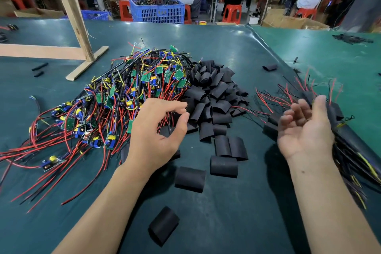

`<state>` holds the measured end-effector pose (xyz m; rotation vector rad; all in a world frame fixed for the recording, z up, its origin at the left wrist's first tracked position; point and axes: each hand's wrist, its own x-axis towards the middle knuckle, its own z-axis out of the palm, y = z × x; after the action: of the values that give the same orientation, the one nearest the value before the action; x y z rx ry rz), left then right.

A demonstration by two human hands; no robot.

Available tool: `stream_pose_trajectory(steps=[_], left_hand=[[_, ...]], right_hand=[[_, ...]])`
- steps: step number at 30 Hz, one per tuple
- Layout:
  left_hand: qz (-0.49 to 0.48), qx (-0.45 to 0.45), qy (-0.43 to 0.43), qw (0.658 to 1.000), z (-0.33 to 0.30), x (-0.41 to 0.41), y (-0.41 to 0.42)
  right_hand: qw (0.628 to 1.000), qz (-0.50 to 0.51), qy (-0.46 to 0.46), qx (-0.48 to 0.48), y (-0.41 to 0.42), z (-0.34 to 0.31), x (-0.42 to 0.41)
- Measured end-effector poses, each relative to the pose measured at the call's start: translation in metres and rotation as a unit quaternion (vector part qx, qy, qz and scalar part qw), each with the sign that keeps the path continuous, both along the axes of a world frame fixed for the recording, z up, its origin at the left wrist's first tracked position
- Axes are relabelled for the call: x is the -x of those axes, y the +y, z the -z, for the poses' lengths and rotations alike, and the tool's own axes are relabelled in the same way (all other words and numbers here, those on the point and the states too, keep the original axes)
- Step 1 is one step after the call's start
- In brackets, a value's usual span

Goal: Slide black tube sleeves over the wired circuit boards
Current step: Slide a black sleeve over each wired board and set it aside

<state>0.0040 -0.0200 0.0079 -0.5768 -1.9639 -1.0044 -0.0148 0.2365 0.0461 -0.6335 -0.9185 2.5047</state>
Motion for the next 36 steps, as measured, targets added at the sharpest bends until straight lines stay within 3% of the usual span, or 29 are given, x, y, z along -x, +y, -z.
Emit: stream_pose_trajectory(steps=[3,7,15,19,22,25,29,36], left_hand=[[-0.005,-0.001,0.001,1.0,0.0,0.0,-0.001],[-0.006,0.003,-0.004,1.0,-0.002,-0.001,-0.001],[-0.028,0.04,-0.079,0.996,-0.003,-0.001,-0.002],[-0.154,0.098,-0.123,0.976,0.001,0.004,-0.01],[-0.282,0.117,-0.232,0.924,0.004,0.01,-0.02],[-0.316,0.14,-0.327,0.879,0.005,0.012,-0.029],[-0.301,0.096,-0.327,0.89,0.008,0.015,-0.034],[-0.293,0.012,-0.332,0.897,0.012,0.025,-0.038]], right_hand=[[0.999,-0.007,0.033,0.043,-0.005,-0.002,-0.002],[0.998,-0.038,-0.011,0.038,-0.012,0.002,-0.005],[0.99,-0.047,-0.048,-0.12,-0.035,0.007,-0.007],[0.972,-0.103,-0.033,-0.208,-0.04,0.008,-0.01],[0.945,-0.173,-0.022,-0.276,-0.045,0.011,-0.011],[0.918,-0.177,0.004,-0.355,-0.052,0.016,-0.012],[0.86,-0.165,0.031,-0.482,-0.057,0.023,-0.013],[0.782,-0.176,0.052,-0.596,-0.063,0.034,-0.013]])
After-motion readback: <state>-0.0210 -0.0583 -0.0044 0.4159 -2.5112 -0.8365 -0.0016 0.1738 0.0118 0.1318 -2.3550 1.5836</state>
